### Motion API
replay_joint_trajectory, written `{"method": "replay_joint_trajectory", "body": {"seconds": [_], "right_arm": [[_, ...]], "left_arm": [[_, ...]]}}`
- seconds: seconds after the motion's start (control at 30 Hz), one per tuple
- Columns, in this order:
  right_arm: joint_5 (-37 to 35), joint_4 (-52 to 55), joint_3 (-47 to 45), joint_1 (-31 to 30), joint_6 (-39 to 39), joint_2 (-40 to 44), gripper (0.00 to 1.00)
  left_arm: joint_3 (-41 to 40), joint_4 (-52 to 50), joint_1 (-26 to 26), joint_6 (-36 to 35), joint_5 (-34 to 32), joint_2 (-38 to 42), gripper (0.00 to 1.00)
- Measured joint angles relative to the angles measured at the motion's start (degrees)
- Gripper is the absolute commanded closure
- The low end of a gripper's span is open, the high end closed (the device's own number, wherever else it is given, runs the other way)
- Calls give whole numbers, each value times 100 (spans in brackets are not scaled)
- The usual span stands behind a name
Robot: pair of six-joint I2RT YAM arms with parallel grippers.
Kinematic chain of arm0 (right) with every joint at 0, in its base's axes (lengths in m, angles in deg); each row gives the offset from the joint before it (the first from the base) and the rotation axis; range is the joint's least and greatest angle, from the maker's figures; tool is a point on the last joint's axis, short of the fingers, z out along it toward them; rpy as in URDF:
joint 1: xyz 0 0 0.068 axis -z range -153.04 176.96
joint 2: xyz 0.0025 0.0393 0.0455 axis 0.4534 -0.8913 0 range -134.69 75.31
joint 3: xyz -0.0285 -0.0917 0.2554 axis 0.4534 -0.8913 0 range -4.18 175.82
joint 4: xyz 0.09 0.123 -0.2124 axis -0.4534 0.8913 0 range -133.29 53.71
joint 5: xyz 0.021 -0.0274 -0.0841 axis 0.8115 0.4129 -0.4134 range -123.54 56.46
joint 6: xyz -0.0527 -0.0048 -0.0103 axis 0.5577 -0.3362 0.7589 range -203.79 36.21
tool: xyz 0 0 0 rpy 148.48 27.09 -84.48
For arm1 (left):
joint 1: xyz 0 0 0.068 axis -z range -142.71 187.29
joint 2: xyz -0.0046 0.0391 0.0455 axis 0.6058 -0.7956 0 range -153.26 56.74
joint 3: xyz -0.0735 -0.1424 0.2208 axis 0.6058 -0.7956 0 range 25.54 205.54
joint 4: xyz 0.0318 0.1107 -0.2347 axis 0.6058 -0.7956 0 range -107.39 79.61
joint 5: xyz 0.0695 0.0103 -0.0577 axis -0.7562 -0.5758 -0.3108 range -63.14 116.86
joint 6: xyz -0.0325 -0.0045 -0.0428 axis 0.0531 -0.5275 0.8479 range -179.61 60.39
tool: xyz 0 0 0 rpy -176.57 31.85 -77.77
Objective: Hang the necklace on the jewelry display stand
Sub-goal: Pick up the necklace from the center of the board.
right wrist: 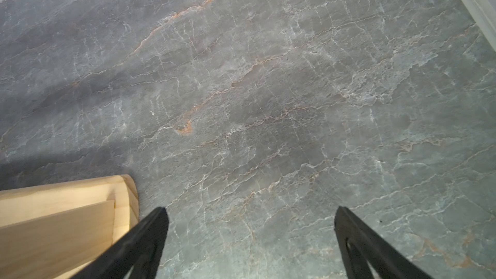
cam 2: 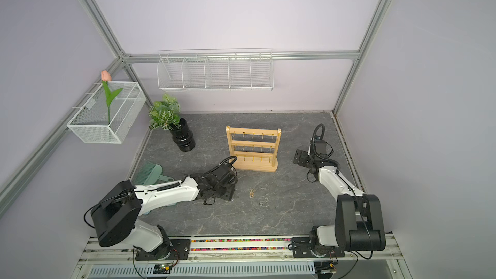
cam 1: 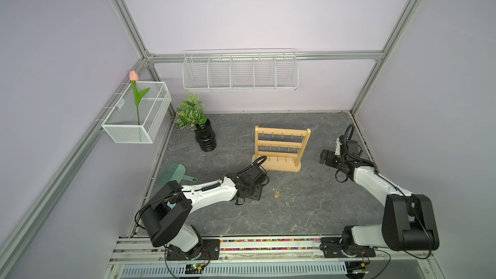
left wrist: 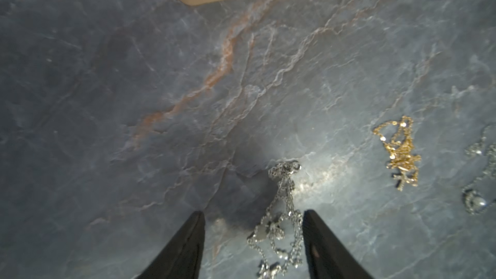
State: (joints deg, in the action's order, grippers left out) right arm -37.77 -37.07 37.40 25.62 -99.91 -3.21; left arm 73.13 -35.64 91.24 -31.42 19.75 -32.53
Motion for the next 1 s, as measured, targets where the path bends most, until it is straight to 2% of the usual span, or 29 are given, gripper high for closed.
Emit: {"method": "replay_joint_trajectory", "body": {"seconds": [0.3, 0.77, 1.0], "right_arm": [[0, 173, 0, 0, -17, 199, 1], [0, 210, 0, 0, -17, 205, 1], [52, 212, 0, 0, -17, 223, 2]], "left_arm": [[516, -33, 26, -240, 59, -448, 57], [601, -160, 247, -337, -20, -743, 67], [741, -258, 332, -337, -216, -870, 77]]}}
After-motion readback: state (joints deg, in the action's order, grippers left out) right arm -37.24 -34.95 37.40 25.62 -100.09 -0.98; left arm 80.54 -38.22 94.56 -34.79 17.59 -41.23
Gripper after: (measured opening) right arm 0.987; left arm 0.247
